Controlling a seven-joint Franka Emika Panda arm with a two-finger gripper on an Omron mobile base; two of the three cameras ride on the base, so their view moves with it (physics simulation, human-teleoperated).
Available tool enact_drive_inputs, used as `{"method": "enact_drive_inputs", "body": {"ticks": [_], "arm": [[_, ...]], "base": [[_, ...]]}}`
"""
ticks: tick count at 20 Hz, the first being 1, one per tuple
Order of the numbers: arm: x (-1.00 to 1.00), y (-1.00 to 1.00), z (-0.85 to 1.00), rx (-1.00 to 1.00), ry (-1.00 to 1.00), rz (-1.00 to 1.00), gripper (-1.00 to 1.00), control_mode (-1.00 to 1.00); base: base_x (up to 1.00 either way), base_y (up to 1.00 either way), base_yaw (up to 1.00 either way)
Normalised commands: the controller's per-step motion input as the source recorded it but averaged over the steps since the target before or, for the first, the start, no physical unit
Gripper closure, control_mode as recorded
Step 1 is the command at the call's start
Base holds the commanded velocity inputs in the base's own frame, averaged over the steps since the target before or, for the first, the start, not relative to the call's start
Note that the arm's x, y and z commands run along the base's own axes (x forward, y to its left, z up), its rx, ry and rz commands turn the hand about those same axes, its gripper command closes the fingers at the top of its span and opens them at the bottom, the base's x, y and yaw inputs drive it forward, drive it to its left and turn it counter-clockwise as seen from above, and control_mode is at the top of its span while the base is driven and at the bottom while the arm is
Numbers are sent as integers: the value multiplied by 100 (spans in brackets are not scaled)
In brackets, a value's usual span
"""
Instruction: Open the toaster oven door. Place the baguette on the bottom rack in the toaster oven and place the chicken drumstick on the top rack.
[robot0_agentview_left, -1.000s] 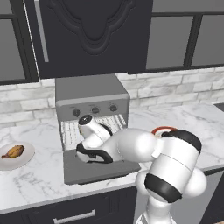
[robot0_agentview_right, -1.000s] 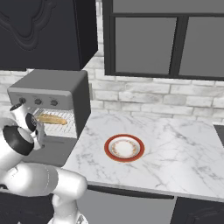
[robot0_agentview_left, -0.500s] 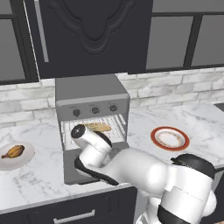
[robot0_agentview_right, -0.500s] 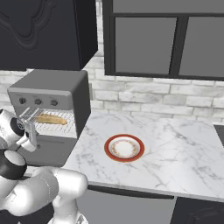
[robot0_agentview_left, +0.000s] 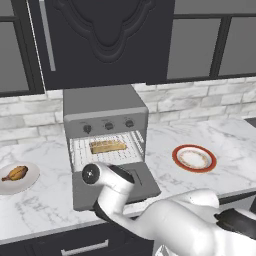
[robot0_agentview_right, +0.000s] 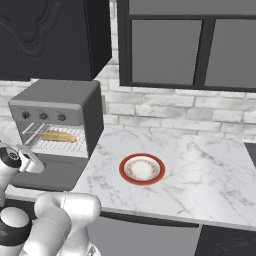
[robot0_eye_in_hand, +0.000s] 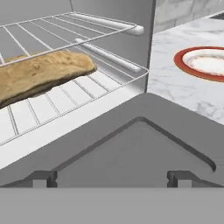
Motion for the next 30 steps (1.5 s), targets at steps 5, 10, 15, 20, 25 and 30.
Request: {"method": "enact_drive_inputs", "body": {"ticks": [5, 10, 15, 20, 25, 30], "arm": [[0, 0, 24, -12, -3, 9, -100, -100], [4, 3, 29, -1, -4, -6, -100, -100], [8, 0, 29, -1, -6, -5, -100, -100], [15, 6, 24, 2, -5, -4, -100, -100], [16, 14, 18, 10, -8, -6, -100, -100], [19, 21, 12, 12, -10, -8, -100, -100]], "base": [[0, 0, 0], [0, 0, 0], [0, 0, 0], [0, 0, 0], [0, 0, 0], [0, 0, 0]]}}
